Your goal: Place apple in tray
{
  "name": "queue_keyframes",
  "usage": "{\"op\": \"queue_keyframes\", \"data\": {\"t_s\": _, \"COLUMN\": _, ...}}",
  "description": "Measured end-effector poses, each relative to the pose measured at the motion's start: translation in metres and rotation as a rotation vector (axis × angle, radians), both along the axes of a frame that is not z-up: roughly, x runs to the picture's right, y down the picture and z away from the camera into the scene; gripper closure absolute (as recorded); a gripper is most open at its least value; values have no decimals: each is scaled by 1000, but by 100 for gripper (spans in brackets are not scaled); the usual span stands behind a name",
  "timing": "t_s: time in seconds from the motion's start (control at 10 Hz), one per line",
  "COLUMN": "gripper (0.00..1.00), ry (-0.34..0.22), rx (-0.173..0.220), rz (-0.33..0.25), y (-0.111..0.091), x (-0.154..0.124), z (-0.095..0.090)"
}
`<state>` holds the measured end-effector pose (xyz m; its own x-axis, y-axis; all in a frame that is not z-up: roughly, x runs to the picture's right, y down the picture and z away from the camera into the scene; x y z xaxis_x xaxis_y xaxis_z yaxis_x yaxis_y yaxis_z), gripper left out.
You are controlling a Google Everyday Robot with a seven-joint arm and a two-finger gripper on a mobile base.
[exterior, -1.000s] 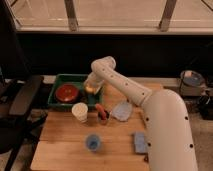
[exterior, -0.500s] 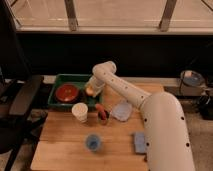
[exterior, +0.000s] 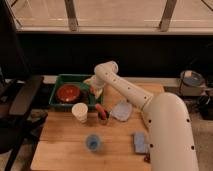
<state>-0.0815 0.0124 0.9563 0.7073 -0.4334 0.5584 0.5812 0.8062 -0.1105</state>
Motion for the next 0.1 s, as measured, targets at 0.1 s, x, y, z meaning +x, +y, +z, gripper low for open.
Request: {"op": "queue_keyframes", "data": {"t_s": 0.1, "gripper": 20, "ry": 0, "rx": 0, "rz": 1, "y": 0, "x": 0, "z": 0}}
